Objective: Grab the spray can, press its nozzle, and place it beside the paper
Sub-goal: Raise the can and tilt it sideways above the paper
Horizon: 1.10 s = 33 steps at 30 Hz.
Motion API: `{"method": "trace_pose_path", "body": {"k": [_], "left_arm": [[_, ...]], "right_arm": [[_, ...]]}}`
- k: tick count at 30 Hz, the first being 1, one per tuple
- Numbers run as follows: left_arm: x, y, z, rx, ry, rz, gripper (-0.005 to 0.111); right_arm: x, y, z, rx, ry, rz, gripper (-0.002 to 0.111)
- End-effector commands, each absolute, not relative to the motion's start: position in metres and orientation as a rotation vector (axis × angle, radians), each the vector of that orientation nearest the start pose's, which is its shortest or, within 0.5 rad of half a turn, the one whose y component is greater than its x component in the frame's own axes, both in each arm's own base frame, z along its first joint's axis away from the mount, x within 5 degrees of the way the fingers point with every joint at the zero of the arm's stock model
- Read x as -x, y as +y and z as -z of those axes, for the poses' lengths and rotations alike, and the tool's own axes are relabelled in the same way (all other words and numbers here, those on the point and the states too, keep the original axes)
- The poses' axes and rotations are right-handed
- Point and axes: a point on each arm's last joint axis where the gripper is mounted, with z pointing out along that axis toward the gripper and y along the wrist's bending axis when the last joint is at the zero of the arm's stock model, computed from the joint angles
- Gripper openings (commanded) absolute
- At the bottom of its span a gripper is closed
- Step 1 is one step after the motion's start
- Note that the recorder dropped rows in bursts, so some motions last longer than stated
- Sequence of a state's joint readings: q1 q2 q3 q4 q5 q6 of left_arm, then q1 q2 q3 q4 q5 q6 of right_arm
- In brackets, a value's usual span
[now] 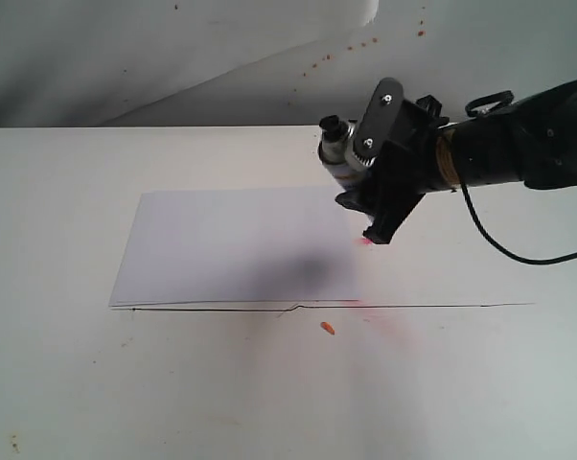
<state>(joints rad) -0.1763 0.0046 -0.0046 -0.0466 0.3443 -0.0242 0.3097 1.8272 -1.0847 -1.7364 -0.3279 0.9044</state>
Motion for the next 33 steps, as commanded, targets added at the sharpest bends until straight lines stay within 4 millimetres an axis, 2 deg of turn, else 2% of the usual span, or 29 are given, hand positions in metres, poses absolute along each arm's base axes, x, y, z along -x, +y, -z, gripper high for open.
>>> {"method": "trace_pose_path", "body": {"k": [1,12,21,23,29,33], "left_arm": [[-0.053,-0.011,-0.183,-0.111,1.821,0.188,0.0],[-0.053,-0.011,-0.183,-0.111,1.821,0.188,0.0],[-0.053,-0.011,-0.183,-0.111,1.821,0.188,0.0],[-0.053,-0.011,-0.183,-0.111,1.821,0.188,0.0],[-0.053,-0.011,-0.183,-0.111,1.821,0.188,0.0],[-0.053,-0.011,-0.183,-0.111,1.821,0.188,0.0]], "right_arm": [[-0.365,0.148,-0.192,1.478,1.664,0.058,0.0],[-0.371,0.144,-0.184,1.393,1.775,0.237,0.0],[-0.363,0.16,-0.184,1.342,1.864,0.393,0.0],[-0.364,0.163,-0.188,1.284,1.905,0.418,0.0],[-0.365,0.174,-0.196,1.222,1.916,0.366,0.0],[-0.362,0.176,-0.194,1.302,1.903,0.407,0.0]]}}
